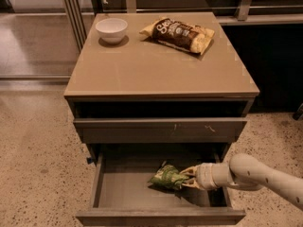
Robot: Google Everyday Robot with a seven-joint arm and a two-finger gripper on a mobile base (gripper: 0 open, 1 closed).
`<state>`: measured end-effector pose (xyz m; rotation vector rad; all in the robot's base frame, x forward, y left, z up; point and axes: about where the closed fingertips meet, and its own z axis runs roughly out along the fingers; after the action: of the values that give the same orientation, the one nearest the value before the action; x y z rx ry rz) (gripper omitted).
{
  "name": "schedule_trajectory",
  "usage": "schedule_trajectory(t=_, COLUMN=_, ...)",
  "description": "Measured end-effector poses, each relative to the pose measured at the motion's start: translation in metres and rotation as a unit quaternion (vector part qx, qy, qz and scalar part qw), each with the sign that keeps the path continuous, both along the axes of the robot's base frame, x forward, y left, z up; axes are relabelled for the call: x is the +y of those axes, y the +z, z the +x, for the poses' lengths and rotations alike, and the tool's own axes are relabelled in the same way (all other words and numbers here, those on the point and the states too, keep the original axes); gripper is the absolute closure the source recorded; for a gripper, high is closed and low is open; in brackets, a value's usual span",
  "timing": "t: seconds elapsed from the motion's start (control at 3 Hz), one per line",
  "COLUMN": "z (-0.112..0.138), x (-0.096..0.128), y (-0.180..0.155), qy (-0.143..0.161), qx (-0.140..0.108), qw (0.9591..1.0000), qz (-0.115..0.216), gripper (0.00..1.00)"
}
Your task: Place green jalapeno chip bag into middle drawer
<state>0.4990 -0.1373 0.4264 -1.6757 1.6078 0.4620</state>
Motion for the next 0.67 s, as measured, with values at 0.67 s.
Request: schedule_trajectory(t=0.67, z=0.0191, x=0.0065, y=-0.0252, qy=0.023, qx=0.013, qw=0.9993, qz=-0.028, gripper=0.82)
